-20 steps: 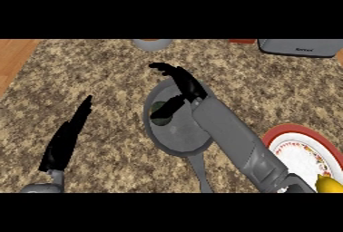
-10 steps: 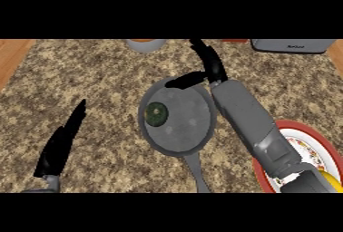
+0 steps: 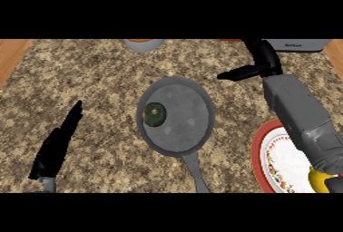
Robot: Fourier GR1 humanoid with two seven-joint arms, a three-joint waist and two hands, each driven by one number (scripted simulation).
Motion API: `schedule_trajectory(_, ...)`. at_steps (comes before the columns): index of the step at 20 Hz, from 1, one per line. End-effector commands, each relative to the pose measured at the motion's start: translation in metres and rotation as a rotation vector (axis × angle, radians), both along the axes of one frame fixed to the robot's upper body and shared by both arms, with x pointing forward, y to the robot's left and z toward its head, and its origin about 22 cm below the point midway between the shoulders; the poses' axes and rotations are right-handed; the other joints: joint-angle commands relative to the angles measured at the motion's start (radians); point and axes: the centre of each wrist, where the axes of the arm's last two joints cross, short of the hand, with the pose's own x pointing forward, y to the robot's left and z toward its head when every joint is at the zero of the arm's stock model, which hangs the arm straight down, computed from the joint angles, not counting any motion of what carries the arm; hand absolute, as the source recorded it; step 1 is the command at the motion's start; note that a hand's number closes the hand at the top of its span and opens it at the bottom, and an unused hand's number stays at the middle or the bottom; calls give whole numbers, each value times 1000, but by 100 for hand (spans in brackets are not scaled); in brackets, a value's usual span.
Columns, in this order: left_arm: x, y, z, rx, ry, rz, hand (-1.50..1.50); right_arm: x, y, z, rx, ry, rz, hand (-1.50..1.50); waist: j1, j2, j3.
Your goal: Pick the squash from the plate and place it in the pan
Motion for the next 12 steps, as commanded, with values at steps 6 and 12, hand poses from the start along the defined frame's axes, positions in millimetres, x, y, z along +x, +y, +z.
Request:
schedule_trajectory(6, 3, -7, 2, 1, -8, 2, 0, -19, -110, 9, -33, -22, 0, -150, 7, 4, 1)
schedule_trajectory(12, 0, 2, 0, -7, 6, -21, 0, -32, -147, 13, -25, -6, 30, -150, 17, 6, 2)
